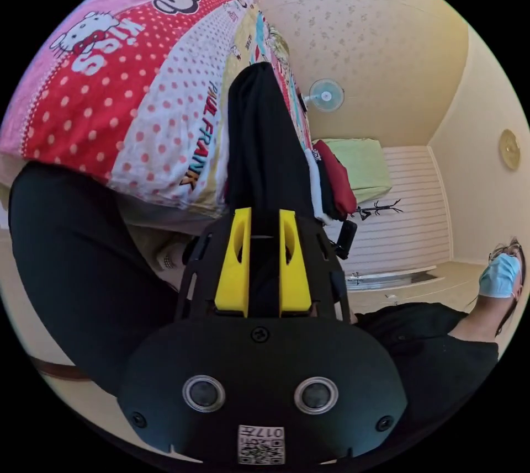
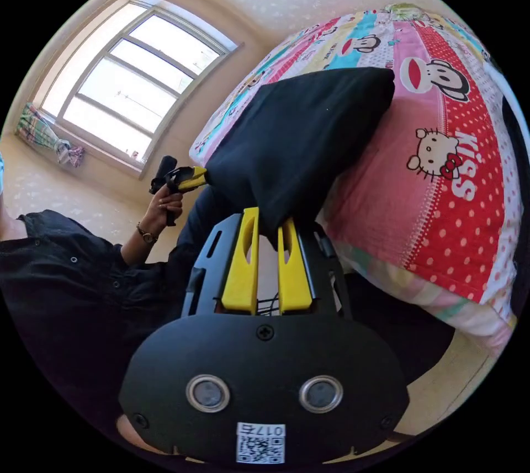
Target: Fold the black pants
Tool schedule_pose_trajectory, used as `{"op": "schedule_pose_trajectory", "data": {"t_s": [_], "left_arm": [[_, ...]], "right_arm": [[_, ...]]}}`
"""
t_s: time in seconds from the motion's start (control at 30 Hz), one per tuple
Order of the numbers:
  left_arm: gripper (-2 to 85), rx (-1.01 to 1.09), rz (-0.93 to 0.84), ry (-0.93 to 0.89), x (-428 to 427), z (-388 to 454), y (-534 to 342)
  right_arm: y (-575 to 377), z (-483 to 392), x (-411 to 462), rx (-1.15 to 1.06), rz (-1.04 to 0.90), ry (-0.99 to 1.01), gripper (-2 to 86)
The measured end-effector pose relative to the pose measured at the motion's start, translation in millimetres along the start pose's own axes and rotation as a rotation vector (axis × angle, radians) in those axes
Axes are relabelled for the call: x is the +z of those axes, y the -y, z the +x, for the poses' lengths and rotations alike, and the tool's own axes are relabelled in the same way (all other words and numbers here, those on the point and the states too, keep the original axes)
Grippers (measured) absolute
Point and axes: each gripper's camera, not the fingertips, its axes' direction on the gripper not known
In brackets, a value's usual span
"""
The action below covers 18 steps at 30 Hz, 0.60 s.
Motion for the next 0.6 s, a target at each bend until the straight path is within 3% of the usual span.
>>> {"op": "schedule_pose_trajectory", "data": {"t_s": [0.1,0.27,0.37,0.43,0.53,0.6], "left_arm": [[11.9,0.067,0.095,0.018,-33.8,16.5,15.2],[16.2,0.178,0.057,0.071,-20.0,45.1,88.8],[16.7,0.182,0.044,0.128,19.2,40.0,122.1],[17.2,0.136,-0.064,0.112,53.7,29.2,130.6],[14.8,0.148,0.023,0.225,67.2,33.1,100.8],[13.1,0.151,0.082,0.268,65.7,40.5,70.8]], "right_arm": [[3.9,23.8,-30.6,0.079,0.039,-0.044,10.0],[36.6,69.6,-82.3,0.176,0.372,-0.123,17.2],[67.8,116.9,-39.8,0.235,0.227,0.012,20.0],[77.0,133.2,-4.2,0.264,0.129,0.159,20.8],[67.0,118.5,4.6,0.247,0.123,-0.050,17.4],[60.5,117.7,6.3,0.232,0.088,-0.033,15.3]]}}
